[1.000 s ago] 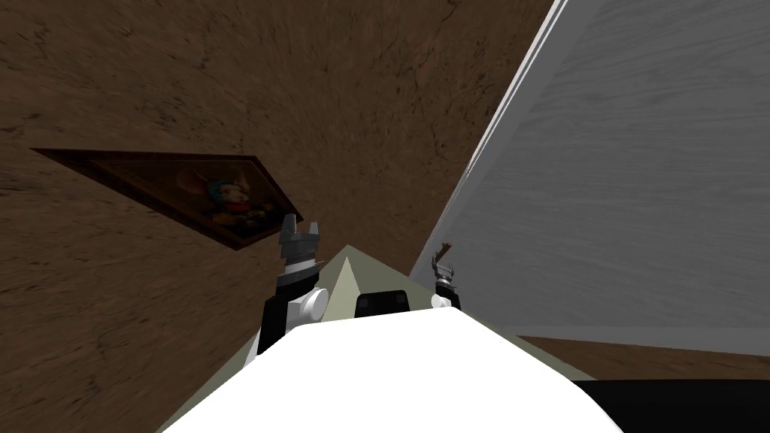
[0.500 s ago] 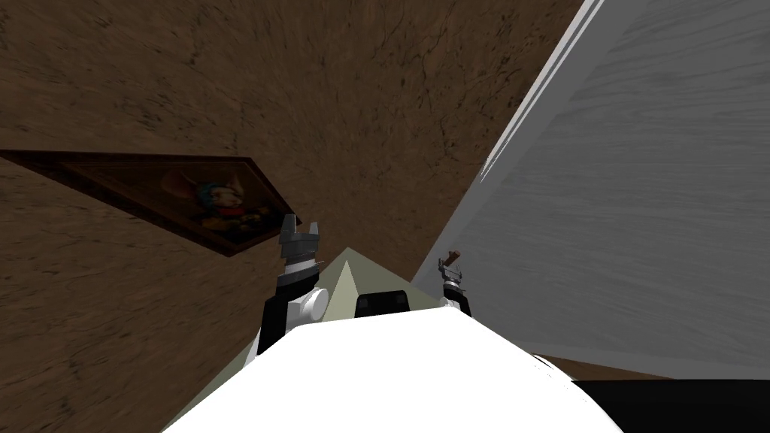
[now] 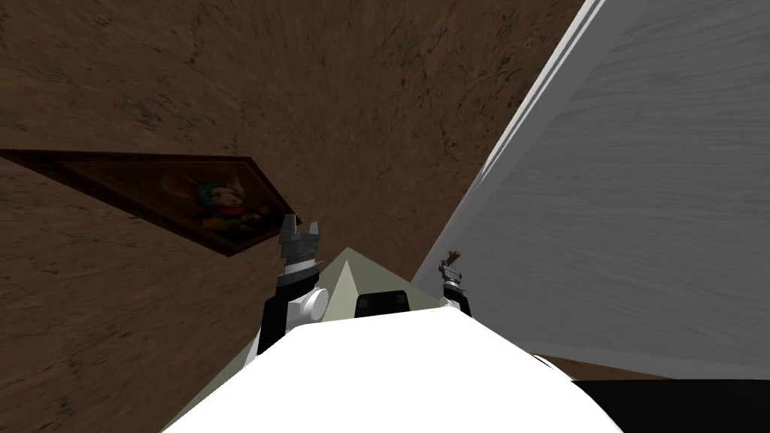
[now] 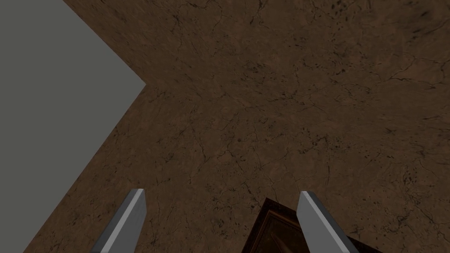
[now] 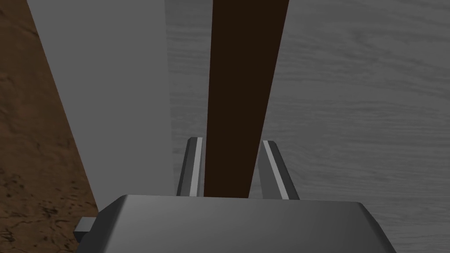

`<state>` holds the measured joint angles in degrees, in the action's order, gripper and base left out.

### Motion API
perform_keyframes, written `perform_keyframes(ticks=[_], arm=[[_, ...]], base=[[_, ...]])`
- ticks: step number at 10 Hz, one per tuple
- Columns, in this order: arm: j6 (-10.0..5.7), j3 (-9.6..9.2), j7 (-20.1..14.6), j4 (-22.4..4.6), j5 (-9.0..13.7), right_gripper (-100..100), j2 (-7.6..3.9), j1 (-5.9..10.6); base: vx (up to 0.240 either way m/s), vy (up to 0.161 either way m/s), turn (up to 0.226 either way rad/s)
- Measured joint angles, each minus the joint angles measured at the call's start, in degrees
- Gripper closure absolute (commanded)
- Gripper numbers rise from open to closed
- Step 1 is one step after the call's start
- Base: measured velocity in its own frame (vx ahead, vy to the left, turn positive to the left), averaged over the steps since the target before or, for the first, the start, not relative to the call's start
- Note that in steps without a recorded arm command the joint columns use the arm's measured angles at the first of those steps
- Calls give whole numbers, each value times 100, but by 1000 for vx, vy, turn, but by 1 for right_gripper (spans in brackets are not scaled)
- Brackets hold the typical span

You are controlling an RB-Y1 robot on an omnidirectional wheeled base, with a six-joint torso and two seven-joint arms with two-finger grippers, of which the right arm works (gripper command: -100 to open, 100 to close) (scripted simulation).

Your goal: Pull the door open

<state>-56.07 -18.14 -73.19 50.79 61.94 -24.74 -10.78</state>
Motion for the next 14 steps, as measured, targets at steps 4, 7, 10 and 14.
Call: perform_keyframes(ticks=[4,7,10,14], arm=[[-1,-73,-22,108,-47,100,-64,-20],[-6,-306,-149,204,-178,100,-141,-77],[14,-545,-241,344,-310,100,-251,-139],[9,-785,-202,466,-289,100,-331,-98]], base=[[-127,-2,41],[-238,3,62],[-179,10,42],[-196,-7,31]])
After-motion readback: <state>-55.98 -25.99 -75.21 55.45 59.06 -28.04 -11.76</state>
